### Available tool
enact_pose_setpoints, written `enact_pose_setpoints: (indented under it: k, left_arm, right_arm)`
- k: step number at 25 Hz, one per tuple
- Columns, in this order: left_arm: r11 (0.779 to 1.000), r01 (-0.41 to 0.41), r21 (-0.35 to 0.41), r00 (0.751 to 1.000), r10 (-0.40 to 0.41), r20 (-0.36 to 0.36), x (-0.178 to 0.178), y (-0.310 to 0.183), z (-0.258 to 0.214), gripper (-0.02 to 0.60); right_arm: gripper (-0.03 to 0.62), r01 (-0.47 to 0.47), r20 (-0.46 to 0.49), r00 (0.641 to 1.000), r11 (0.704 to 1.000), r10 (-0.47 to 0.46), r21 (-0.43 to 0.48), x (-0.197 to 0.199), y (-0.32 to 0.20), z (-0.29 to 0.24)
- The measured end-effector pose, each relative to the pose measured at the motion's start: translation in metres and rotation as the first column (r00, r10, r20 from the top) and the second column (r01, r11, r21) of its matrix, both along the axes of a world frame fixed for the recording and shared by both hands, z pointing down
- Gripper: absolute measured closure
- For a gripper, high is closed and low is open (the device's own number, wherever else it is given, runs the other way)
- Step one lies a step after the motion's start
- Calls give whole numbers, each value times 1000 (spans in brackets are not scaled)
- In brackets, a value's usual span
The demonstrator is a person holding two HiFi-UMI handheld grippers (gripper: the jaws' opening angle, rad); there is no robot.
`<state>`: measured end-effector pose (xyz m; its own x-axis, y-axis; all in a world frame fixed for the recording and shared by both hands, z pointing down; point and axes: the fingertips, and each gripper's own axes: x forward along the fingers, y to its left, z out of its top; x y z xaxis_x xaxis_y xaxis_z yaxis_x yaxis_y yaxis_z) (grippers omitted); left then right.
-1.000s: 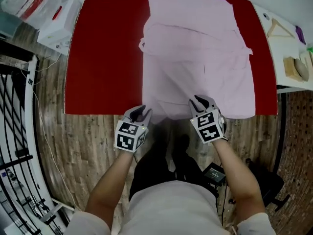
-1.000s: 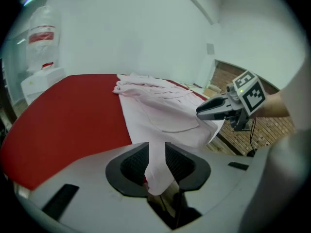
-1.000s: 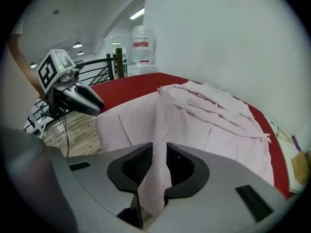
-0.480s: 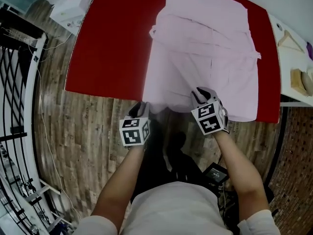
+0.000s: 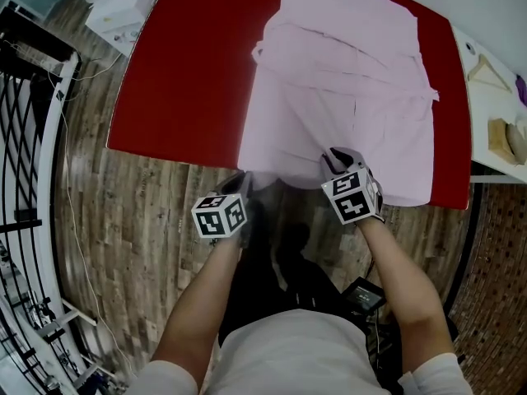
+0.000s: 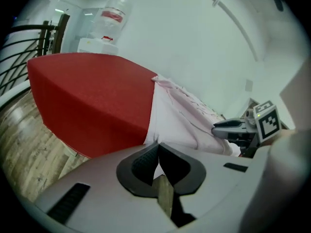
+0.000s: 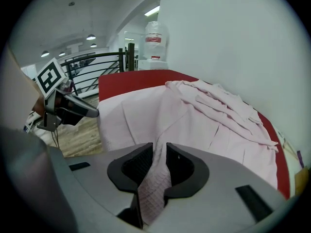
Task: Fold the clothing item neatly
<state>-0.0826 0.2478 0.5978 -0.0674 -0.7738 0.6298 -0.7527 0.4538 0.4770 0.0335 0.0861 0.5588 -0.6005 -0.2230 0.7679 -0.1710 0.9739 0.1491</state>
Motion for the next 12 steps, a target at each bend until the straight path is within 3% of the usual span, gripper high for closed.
enact_pose_setpoints:
  k: [5,12]
  left_arm:
    - [1000,6,17,1000,-5,-7,-12,17,-1,577]
    - [999,-1,40,1000,2,-16,-20,31,-6,577]
  right_arm:
    - [507,-46,30,998,996,49,-74,6,-8,-1]
    - [470,25,91,996,984,-9,-179,0,-9,-18]
